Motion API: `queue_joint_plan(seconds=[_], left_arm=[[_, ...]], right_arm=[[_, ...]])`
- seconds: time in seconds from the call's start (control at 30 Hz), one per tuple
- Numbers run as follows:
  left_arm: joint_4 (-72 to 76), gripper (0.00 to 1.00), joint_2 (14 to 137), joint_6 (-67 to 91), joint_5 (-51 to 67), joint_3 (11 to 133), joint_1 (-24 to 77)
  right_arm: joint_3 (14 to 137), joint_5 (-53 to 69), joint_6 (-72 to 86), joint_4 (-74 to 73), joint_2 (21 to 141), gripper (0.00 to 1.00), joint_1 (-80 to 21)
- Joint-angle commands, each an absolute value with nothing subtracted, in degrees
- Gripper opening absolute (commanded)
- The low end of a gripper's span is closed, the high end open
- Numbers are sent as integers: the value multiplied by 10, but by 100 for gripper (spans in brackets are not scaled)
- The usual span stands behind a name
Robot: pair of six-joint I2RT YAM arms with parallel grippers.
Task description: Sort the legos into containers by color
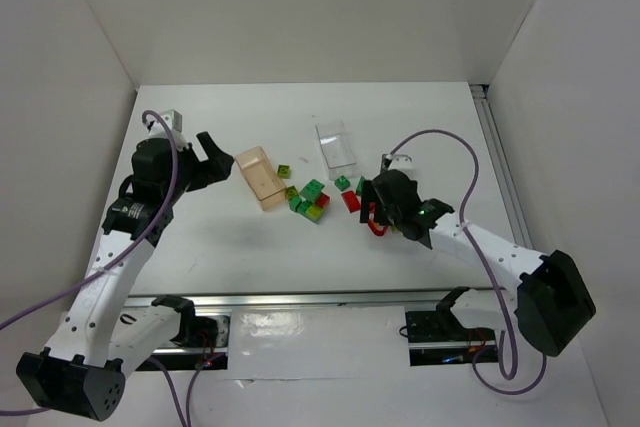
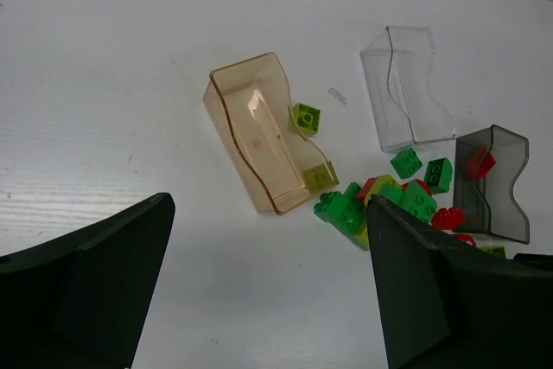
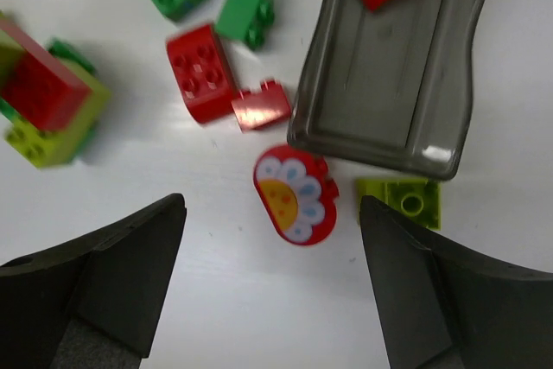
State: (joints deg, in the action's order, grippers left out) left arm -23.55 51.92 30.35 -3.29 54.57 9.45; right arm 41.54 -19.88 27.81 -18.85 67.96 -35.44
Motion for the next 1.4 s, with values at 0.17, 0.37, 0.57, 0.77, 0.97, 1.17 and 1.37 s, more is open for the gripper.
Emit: queue_joint_plan(seconds=[0.17, 0.37, 0.57, 0.77, 0.97, 1.17, 1.37], left_arm=[[-212, 99, 512, 312, -40, 560, 95], [-212, 99, 517, 312, -40, 560, 95], [-217, 99, 517, 312, -46, 560, 95], [-229, 99, 524, 318, -61, 565, 95], [-271, 99, 557, 318, -74, 597, 95], [-261, 99, 584, 318, -74, 582, 95], [-266, 99, 584, 313, -79, 593, 95]], right_arm=[[396, -139, 247, -155, 738, 85, -345], [402, -126, 225, -126, 788, 82, -330], [407, -131, 220, -126, 800, 50, -330], [445, -146, 225, -184, 744, 35, -355], [488, -207, 230, -235, 670, 35, -330], [540, -206, 214, -202, 756, 36, -254], [594, -212, 207, -189, 820, 82, -234]])
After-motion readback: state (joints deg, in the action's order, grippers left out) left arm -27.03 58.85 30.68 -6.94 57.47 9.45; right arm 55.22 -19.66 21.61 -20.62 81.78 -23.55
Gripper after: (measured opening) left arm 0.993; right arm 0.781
